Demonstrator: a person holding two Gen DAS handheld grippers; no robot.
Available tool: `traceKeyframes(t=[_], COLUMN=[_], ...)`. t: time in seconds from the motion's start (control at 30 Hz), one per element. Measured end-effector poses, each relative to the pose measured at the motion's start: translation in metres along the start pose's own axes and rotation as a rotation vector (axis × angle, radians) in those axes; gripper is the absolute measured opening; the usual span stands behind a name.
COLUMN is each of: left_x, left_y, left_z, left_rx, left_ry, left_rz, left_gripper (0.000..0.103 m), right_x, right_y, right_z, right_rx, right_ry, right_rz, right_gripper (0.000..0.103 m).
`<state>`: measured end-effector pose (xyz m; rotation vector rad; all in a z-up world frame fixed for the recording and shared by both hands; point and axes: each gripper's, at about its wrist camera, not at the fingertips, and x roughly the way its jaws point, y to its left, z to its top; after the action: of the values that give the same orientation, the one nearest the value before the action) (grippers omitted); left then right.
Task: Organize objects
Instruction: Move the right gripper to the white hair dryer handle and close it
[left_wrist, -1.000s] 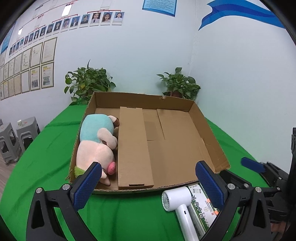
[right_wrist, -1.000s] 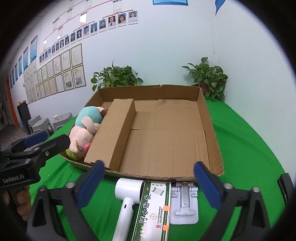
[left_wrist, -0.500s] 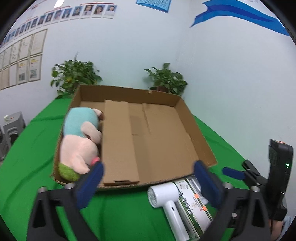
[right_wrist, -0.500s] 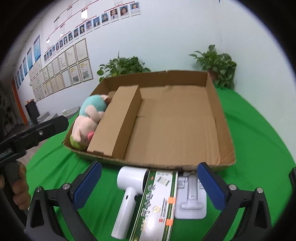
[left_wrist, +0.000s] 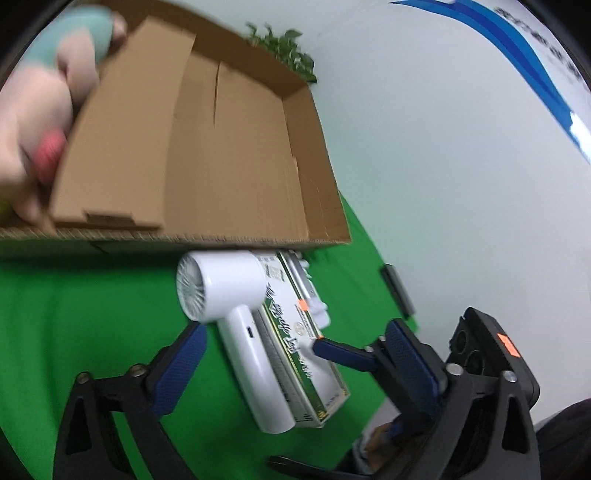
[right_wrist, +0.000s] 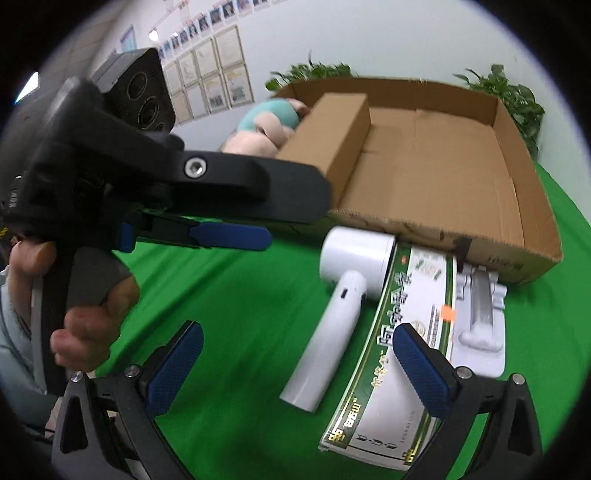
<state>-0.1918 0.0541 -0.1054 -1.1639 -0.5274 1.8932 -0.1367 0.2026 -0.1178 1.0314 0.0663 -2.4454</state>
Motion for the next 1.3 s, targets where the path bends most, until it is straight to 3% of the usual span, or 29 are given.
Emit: traceKeyframes(t=[0.07, 0.3, 0.4, 0.53, 0.63, 0.83, 0.87, 0.93, 1.0, 1.13, 1.23, 1.3], left_x=[0.012, 0.041, 0.051, 0.052, 0.047, 0.034, 0.034, 0.031, 0.034, 0.038, 0.040, 0.042], left_y=[0.009, 0.027, 0.034, 0.036, 0.041, 0.032, 0.029, 0.026, 0.025, 0.029, 0.027, 0.025], left_z=[0.000, -0.003, -0.006, -0.014, -0.019, -0.046, -0.049, -0.054, -0.052, -0.041, -0.041, -0.041], left_rx=[-0.035, -0.083, -0.112, -0.109, -0.129, -0.157, -0.157, -0.155, -0.150, -0.143, -0.122, -0.104], left_ry=[0.031, 0.120, 0.150, 0.159, 0.156, 0.163, 0.169, 0.163, 0.156, 0.166, 0.177, 0.183], left_rz=[-0.021, -0.056, -0.046, -0.018, 0.021, 0.045, 0.046, 0.060, 0.073, 0.080, 0.086, 0.111], left_gripper=[0.086, 0.081, 0.071, 0.062, 0.044, 0.042, 0.043, 0.043, 0.043, 0.043, 0.043, 0.037], right_x=[0.008, 0.020, 0.022, 0.025, 0.020, 0.005, 0.003, 0.006, 0.006, 0.012, 0.018, 0.015], right_y=[0.004, 0.019, 0.023, 0.028, 0.030, 0.040, 0.041, 0.040, 0.040, 0.045, 0.047, 0.048], right_z=[0.001, 0.000, -0.002, -0.007, -0.008, -0.023, -0.026, -0.032, -0.033, -0.031, -0.034, -0.037], right_rx=[0.005, -0.049, -0.058, -0.072, -0.065, -0.058, -0.046, -0.019, 0.000, 0.001, 0.013, 0.005], right_ry=[0.022, 0.065, 0.082, 0.107, 0.102, 0.125, 0.139, 0.181, 0.179, 0.193, 0.226, 0.214], right_rz=[-0.039, -0.135, -0.140, -0.158, -0.141, -0.078, -0.066, -0.067, -0.075, -0.106, -0.120, -0.139], right_gripper=[0.093, 0.074, 0.050, 0.044, 0.033, 0.035, 0.038, 0.053, 0.056, 0.055, 0.043, 0.042])
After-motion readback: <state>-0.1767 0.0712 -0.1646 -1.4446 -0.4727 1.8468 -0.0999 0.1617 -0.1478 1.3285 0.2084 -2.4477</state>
